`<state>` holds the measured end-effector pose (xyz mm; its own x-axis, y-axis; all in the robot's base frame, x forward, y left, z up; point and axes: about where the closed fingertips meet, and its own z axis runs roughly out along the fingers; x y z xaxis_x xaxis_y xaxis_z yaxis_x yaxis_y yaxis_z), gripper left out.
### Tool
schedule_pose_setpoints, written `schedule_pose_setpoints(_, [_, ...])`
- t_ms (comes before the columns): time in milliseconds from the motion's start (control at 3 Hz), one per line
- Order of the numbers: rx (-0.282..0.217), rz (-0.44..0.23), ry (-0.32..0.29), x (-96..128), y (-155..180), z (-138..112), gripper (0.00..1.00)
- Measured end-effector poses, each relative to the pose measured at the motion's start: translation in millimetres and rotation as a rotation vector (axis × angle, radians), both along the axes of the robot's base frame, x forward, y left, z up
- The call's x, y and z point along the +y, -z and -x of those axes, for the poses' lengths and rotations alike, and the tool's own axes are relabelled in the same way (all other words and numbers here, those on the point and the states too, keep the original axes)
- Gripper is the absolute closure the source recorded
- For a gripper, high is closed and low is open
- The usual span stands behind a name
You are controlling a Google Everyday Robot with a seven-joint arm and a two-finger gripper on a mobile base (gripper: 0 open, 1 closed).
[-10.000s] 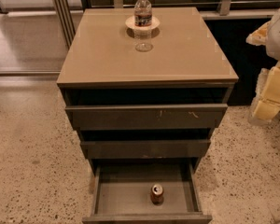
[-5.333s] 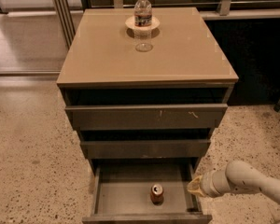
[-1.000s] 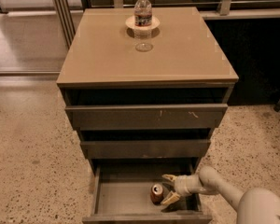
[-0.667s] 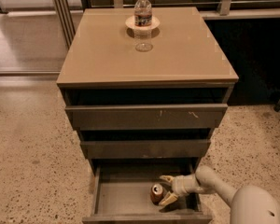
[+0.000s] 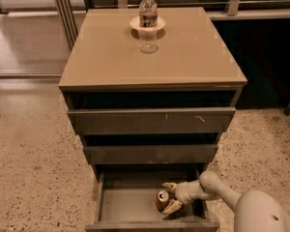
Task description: Pick coke can from bottom drawer and place on counter
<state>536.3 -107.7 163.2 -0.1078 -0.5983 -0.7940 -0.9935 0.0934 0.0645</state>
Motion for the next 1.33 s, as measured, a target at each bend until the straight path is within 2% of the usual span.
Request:
schedule_pose_setpoints(333, [-0.003, -0.021, -0.017, 7.9, -6.0, 1.8, 0.42])
schedule_pose_setpoints(1000, [-0.003, -0.021, -0.017, 7.9, -6.0, 1.8, 0.88])
schedule_pose_setpoints(1333, [-0.013, -0.063, -0.004, 5.8, -20.8, 7.9, 1.00])
